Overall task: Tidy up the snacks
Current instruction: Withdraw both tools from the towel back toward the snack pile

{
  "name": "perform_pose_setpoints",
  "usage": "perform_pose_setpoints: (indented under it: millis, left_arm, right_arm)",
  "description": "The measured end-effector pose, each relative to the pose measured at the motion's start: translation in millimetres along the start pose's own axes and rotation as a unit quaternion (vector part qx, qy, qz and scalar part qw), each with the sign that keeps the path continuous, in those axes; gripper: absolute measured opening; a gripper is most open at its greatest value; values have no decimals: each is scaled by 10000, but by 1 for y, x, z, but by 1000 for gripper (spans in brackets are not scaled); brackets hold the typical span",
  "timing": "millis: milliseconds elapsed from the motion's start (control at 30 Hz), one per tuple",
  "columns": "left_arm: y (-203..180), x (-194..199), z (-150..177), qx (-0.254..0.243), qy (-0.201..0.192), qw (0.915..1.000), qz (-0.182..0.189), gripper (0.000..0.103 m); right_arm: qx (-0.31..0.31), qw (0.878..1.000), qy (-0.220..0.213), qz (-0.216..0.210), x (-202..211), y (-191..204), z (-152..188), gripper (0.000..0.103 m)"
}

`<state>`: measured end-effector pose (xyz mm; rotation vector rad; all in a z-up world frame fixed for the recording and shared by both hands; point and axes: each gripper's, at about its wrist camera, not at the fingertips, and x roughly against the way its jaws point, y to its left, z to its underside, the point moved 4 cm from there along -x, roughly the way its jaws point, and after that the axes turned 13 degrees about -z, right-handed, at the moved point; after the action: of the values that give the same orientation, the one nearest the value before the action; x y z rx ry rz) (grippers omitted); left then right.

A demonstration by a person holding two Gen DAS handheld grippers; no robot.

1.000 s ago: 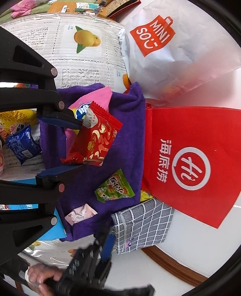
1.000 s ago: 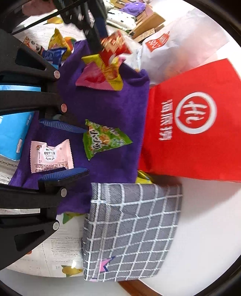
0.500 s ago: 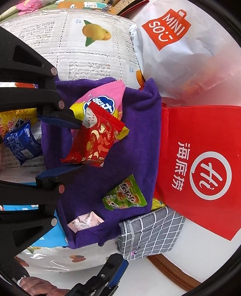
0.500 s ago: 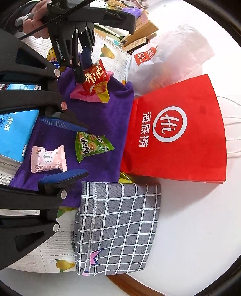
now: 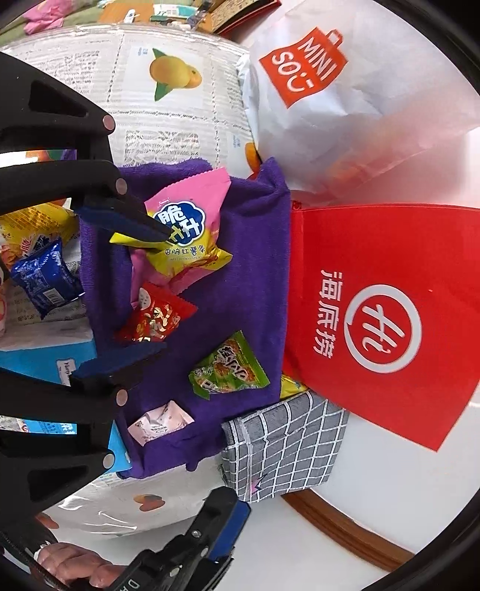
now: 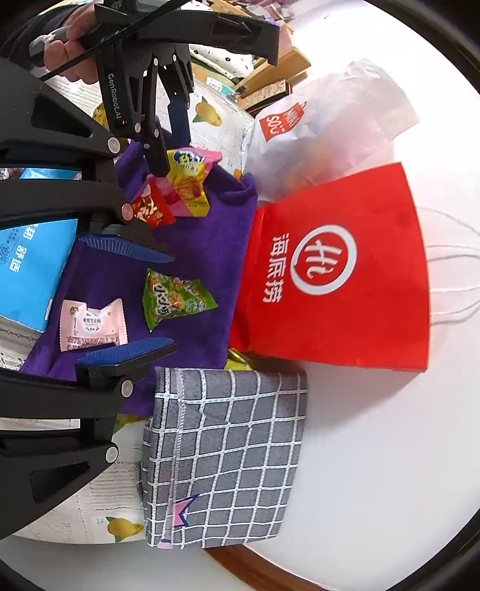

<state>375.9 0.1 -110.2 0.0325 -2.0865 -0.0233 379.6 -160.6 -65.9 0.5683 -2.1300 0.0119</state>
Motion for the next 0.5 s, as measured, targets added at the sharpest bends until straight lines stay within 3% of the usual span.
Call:
perform_pose_setpoints:
  millis: [167,267,500]
  left_arm:
    - [5,12,10,-3,12,10000,-5,54]
    - [10,21,18,-18,-45,10000,-68,54]
    - [25,50,41,75,-276,9995,-156,54]
  right_arm:
    - [214,9978,-619,-113,28,18,-7,43]
    - [292,9962,-763,-292,41,30,-8,43]
    - [317,9943,-982,-263,58,52,10,43]
